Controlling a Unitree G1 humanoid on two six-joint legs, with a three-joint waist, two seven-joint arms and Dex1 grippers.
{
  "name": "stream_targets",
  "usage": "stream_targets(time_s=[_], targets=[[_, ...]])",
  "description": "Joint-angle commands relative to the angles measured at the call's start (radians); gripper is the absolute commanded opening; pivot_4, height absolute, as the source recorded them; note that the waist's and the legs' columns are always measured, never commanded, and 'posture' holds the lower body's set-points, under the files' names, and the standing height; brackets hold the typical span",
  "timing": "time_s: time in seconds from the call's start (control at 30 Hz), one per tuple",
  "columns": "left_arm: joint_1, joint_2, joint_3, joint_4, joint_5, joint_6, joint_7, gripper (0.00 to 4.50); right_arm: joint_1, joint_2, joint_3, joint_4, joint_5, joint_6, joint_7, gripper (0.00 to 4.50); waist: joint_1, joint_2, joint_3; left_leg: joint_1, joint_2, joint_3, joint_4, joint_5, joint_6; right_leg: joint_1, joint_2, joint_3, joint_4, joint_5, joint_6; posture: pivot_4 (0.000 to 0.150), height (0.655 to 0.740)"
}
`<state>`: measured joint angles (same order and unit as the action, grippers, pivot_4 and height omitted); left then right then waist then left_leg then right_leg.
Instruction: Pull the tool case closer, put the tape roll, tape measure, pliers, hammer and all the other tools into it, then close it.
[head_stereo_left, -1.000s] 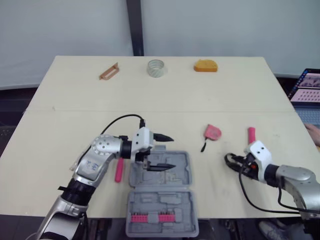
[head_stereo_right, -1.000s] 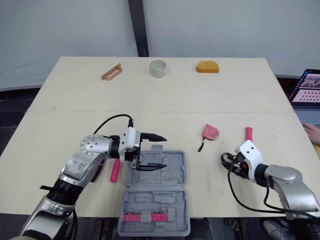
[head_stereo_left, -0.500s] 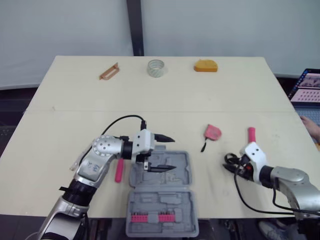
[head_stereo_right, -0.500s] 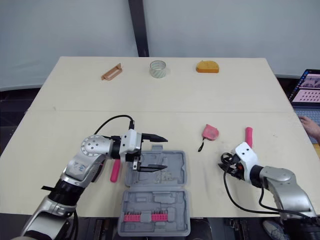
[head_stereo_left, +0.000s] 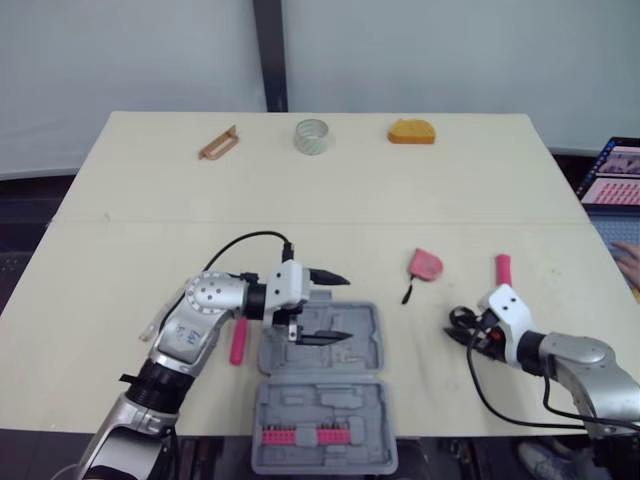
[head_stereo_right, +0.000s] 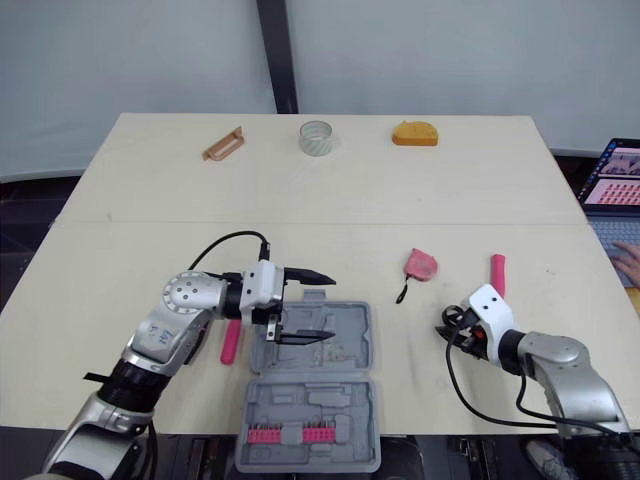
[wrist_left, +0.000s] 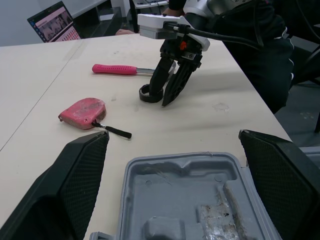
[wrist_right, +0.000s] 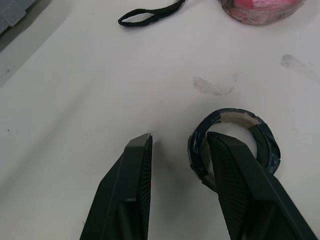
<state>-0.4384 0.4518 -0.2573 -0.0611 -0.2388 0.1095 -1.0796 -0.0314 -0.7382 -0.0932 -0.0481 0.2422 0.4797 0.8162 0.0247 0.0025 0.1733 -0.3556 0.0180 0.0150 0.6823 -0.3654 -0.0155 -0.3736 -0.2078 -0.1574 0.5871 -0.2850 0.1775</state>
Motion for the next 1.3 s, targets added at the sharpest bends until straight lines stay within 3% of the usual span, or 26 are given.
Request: stream_targets(time_s=[0.03,0.2,0.3,0.37,0.8,0.97,1.13,1.3], targets=[[0.000,-0.006,-0.004,-0.003,0.003,-0.012,0.001,4.50,-0.008,0.000,-0.018,-0.007,-0.001,-0.014,-0.013,1.87,0.000,0.000,0.000,0.000,0.000,0.000,0.000,0.000,0.000,0.000,0.000,0.000,0.000,0.000,0.000,0.150,0.7400],[0.001,-0.008,-0.003,-0.005,0.005,-0.010,0.002,4.50,-0.008,0.000,-0.018,-0.008,-0.001,-0.015,-0.013,1.87,0.000,0.000,0.000,0.000,0.000,0.000,0.000,0.000,0.000,0.000,0.000,0.000,0.000,0.000,0.000,0.150,0.7400],[0.001,-0.010,-0.004,-0.007,0.006,-0.008,0.004,4.50,-0.008,0.000,-0.017,-0.007,-0.001,-0.016,-0.012,0.95,0.000,0.000,0.000,0.000,0.000,0.000,0.000,0.000,0.000,0.000,0.000,0.000,0.000,0.000,0.000,0.150,0.7400],[0.000,-0.012,-0.005,-0.009,0.007,-0.006,0.006,4.50,-0.010,0.000,-0.017,-0.006,-0.002,-0.018,-0.012,0.05,0.000,0.000,0.000,0.000,0.000,0.000,0.000,0.000,0.000,0.000,0.000,0.000,0.000,0.000,0.000,0.150,0.7400],[0.028,0.005,0.021,-0.026,0.011,0.014,0.037,4.50,-0.042,-0.022,0.000,-0.058,0.009,-0.006,0.031,0.05,-0.001,0.000,0.000,0.000,0.000,0.000,0.000,0.000,0.000,0.000,0.000,0.000,0.000,0.000,0.000,0.150,0.7400],[0.143,0.078,0.135,-0.091,-0.029,0.048,0.086,4.50,-0.154,-0.012,0.104,-0.200,0.056,0.088,0.102,0.05,-0.018,0.000,0.000,0.000,0.002,0.000,-0.001,0.000,0.000,-0.001,0.001,0.000,0.000,0.000,0.000,0.150,0.7400],[0.342,0.167,0.306,-0.184,-0.061,0.085,0.144,4.50,-0.317,0.158,0.296,-0.250,0.069,0.128,0.094,0.05,-0.030,0.000,0.000,0.000,0.003,-0.002,-0.001,-0.001,-0.002,-0.001,0.003,0.000,0.000,0.000,0.000,0.150,0.7400],[0.527,0.212,0.476,-0.265,-0.114,0.114,0.181,4.50,-0.416,0.309,0.451,-0.188,0.038,0.102,0.101,0.05,-0.023,0.000,0.000,0.000,0.004,-0.003,0.000,-0.002,-0.003,-0.001,0.004,-0.001,0.001,0.000,0.000,0.150,0.7400]])
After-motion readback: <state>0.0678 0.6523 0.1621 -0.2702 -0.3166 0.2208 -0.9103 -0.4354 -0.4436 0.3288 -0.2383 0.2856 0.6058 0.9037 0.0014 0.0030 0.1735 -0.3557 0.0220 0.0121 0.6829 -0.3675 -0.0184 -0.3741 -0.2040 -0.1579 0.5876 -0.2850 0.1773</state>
